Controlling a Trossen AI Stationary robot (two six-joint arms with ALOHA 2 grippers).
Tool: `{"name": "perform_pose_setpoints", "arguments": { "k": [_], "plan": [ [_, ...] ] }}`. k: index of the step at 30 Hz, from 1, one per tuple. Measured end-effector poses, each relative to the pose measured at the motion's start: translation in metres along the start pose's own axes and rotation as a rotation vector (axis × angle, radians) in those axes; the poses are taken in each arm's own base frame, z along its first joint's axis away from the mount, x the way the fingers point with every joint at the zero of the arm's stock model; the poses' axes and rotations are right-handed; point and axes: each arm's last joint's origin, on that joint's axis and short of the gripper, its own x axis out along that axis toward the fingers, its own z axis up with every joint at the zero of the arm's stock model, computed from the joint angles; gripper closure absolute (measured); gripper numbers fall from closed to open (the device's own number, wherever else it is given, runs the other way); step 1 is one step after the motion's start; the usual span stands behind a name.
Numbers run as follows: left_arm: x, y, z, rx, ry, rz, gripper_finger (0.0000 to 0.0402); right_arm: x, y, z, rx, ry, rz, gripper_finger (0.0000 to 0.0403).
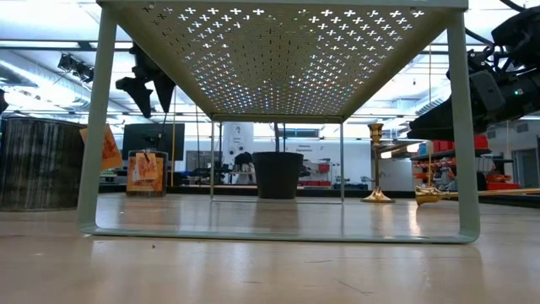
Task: Pick & Place candle stick holders
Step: Put the top orange scented candle on the shelf
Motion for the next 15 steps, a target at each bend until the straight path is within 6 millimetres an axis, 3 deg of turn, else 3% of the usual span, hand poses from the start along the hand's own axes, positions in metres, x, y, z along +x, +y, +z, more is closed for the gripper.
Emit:
{"name": "perform_pose_setpoints", "arguments": {
  "k": [7,15],
  "plan": [
    [0.001,-0.01,-0.002,0.122,0.003,-0.061,0.011,0.0,0.0,0.0,0.0,0.0,0.0,0.0055],
    [0.001,-0.012,0.001,0.097,-0.034,-0.041,0.011,0.0,0.0,0.0,0.0,0.0,0.0,0.0055]
  ]
}}
